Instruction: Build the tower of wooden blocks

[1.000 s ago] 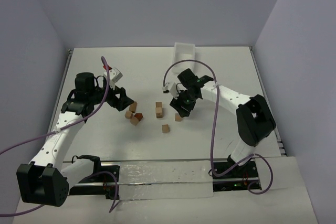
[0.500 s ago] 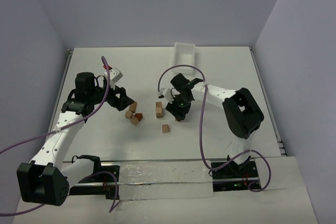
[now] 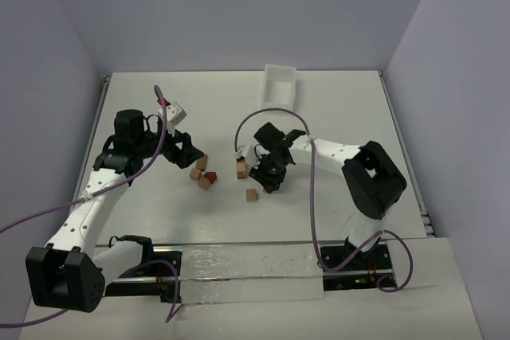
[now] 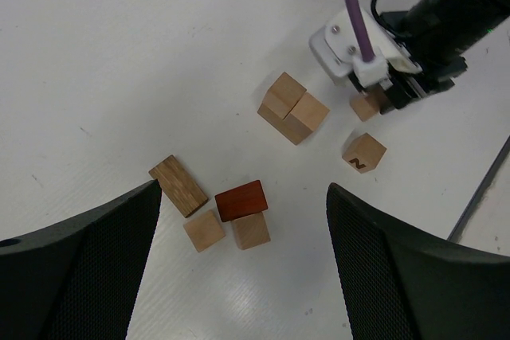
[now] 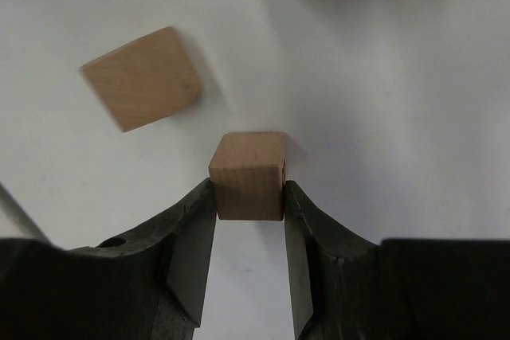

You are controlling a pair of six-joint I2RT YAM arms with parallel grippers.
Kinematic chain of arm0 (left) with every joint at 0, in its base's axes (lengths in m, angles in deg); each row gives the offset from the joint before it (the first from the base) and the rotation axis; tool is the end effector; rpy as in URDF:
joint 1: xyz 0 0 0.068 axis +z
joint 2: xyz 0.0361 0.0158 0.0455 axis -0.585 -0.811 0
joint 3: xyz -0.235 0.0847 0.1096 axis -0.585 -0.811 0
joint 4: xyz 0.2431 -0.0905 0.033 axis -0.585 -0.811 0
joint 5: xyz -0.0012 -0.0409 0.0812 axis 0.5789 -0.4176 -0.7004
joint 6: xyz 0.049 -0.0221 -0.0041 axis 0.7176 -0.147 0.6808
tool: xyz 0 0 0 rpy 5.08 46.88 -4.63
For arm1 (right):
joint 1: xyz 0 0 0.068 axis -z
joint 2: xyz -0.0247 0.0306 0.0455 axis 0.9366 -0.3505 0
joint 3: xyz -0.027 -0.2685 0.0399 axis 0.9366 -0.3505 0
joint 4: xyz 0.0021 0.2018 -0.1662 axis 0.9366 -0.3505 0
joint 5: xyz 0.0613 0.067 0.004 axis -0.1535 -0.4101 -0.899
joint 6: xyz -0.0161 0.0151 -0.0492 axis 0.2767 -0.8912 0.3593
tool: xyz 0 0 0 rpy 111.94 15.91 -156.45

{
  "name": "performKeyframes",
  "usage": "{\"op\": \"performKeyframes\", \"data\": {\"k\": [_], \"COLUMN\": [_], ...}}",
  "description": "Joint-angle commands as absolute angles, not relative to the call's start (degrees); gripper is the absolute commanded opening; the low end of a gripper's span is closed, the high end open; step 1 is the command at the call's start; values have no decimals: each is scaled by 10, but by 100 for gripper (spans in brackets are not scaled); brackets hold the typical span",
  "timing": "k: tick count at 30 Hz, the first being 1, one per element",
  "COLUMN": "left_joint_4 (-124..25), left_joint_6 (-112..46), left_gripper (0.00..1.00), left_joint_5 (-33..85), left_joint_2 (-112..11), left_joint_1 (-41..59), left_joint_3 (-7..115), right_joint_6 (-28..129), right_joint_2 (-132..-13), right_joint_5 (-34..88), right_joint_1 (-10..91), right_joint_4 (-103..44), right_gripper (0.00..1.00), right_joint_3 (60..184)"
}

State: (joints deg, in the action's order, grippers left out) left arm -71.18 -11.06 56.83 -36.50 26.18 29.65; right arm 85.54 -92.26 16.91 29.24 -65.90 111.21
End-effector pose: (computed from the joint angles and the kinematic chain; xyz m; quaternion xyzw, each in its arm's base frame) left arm 0.2232 -0.0606 0.2928 0.3051 0.7839 -0.2907 0.4559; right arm 0.2489 0.2249 0.1740 -0.5684 0.7948 0.1688 0.1297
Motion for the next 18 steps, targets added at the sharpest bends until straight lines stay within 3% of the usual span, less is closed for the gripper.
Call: {"op": "performKeyframes", "data": {"k": [1, 9, 18], "left_joint_4": [-688, -689, -694], "left_joint_6": [-112, -116, -110], "left_gripper": [90, 90, 90], "left_joint_5": [585, 585, 585], "left_joint_2": [-361, -350, -350], "left_joint_1": [265, 265, 265], "left_joint_3": [298, 294, 298], "right_joint_6": [857, 872, 871], "right_joint_2": [-844, -771, -795], "right_joint_5": [155, 166, 197], "right_joint_1": [251, 194, 133], "right_joint_4": [-654, -673, -656], "right_gripper": [30, 29, 29], "right_joint_3": [1082, 1050, 1053]}}
